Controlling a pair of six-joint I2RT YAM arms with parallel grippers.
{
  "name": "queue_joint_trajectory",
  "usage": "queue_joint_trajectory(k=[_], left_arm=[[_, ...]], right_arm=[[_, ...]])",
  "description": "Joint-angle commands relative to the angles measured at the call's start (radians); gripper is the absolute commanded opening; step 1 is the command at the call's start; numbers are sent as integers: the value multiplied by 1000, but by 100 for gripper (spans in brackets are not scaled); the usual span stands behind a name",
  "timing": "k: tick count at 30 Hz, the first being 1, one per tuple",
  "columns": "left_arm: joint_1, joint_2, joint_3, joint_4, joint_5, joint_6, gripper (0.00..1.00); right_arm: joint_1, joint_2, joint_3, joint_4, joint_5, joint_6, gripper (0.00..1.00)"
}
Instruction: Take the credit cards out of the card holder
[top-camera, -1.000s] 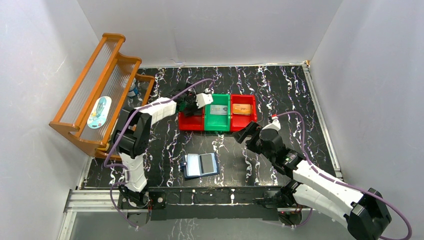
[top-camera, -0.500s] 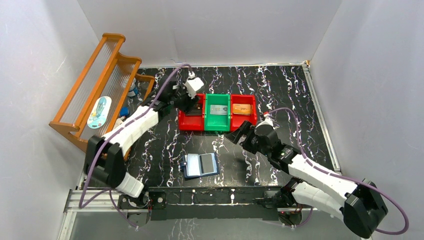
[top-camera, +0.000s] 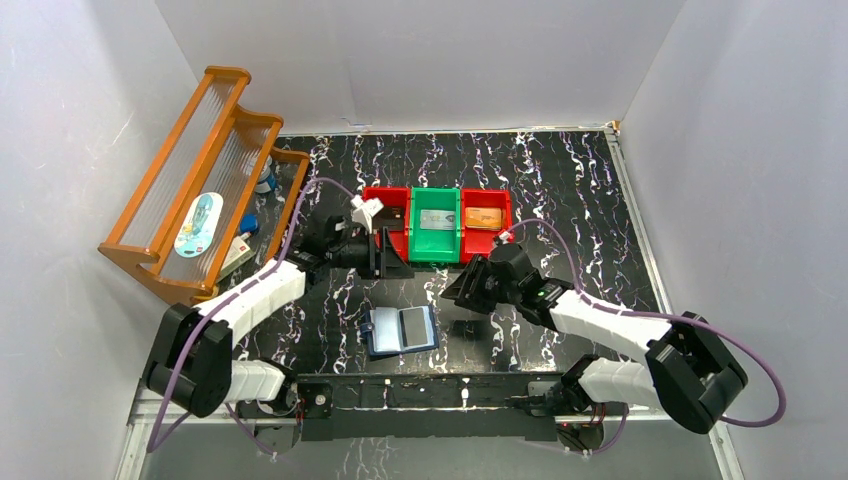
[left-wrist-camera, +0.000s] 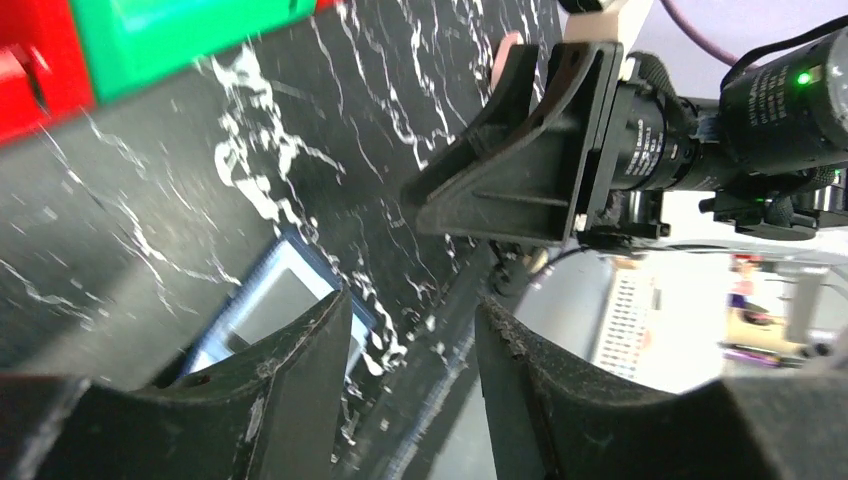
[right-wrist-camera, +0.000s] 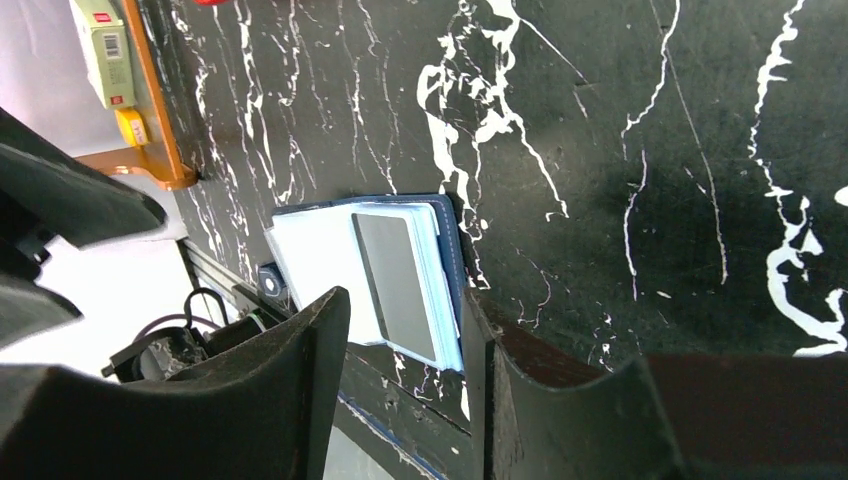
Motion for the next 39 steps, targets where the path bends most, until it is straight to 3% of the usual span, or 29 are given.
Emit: queue_joint_trajectory(k=[1,11,19,28,39], left_arm=[[-47,-3,-40,49,65,-223,46],[-169,76,-88,-118,-218,-187,43],[-232,151,-83,-121,-261,-186,43],[-235,108,-111,-235,-373,-167,40],[-235,42,-155,-244,-411,-187,38]], right_arm=[[-5,31,43,22,-23,55,52],[-3,25,29,23,-21,75,52],[-3,112,60,61,-93,63,51],[4,157,80,97,-142,44,51],[47,228,118,149,-201,11,46]])
